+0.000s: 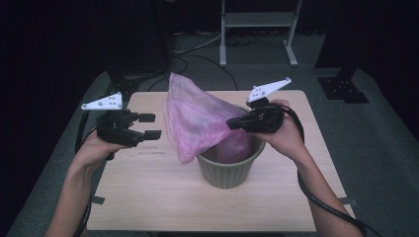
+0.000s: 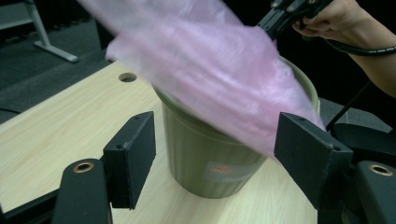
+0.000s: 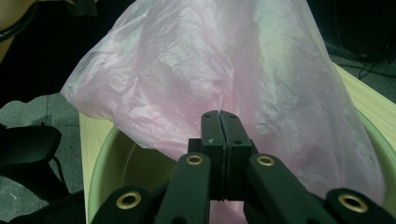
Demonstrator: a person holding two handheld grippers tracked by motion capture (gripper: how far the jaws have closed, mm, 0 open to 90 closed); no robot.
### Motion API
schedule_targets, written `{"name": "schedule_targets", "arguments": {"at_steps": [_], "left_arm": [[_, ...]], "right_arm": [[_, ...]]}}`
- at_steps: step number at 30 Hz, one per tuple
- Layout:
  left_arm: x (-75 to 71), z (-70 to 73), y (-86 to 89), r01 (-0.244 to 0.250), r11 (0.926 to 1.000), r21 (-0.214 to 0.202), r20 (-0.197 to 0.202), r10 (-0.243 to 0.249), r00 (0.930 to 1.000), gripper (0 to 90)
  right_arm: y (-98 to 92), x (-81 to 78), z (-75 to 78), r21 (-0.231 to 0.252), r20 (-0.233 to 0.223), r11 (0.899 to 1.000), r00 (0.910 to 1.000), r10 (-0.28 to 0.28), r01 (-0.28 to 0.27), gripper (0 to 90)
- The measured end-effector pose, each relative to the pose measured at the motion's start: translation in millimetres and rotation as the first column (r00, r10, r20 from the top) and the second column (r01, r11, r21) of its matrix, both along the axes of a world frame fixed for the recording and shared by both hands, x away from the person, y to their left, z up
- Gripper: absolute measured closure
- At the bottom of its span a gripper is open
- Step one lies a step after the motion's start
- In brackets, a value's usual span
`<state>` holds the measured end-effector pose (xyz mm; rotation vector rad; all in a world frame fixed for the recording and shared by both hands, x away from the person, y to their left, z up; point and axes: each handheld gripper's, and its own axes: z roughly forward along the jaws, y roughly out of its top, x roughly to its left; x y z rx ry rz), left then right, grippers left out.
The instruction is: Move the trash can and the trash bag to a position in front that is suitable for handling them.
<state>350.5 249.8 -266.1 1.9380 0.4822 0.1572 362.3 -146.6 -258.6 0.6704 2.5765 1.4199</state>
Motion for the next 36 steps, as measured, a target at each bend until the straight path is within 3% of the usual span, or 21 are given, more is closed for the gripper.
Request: {"name": "schedule_targets", "arguments": {"at_steps": [14,15,17,20,21,25,30,36], "left_arm": [[16.9,-26.1,-37.1,0.067,0.9978,0.004,-0.055,-0.067,0.9963,28.6],[19.6,-29.9,-43.1,0.070,0.9975,0.011,-0.057,-0.069,0.9960,29.0],[20.8,-31.1,-45.7,0.074,0.9971,0.015,-0.059,-0.073,0.9956,35.7],[23.4,-32.2,-53.0,0.082,0.9966,0.010,-0.061,-0.082,0.9948,39.4],[24.4,-31.9,-56.1,0.088,0.9961,0.006,-0.061,-0.088,0.9943,39.5],[26.7,-29.4,-65.7,0.110,0.9938,-0.015,-0.070,-0.111,0.9914,37.4],[26.5,-24.9,-73.7,0.160,0.9852,-0.061,-0.069,-0.164,0.9840,37.1],[25.8,-22.7,-75.4,0.169,0.9844,-0.051,-0.058,-0.171,0.9835,37.2]], "right_arm": [[-47.5,-7.3,-17.1,0.123,-0.025,0.992,0.9996,-0.011,0.014,89.8],[-53.4,-7.5,-18.3,0.154,-0.031,0.988,0.9995,-0.008,0.012,89.8],[-58.0,-7.5,-19.5,0.180,-0.035,0.984,0.9994,-0.005,0.011,89.8],[-62.4,-7.6,-20.1,0.203,-0.038,0.979,0.9993,-0.003,0.011,89.9],[-66.3,-7.5,-21.0,0.230,-0.046,0.973,0.9990,0.003,0.008,89.9],[-69.7,-7.5,-21.8,0.250,-0.045,0.968,0.9990,0.006,0.006,89.9],[-72.5,-8.1,-23.9,0.250,-0.045,0.968,0.9990,0.002,0.010,89.8],[-74.9,-7.6,-26.7,0.250,-0.050,0.968,0.9987,0.006,0.007,89.9]]}}
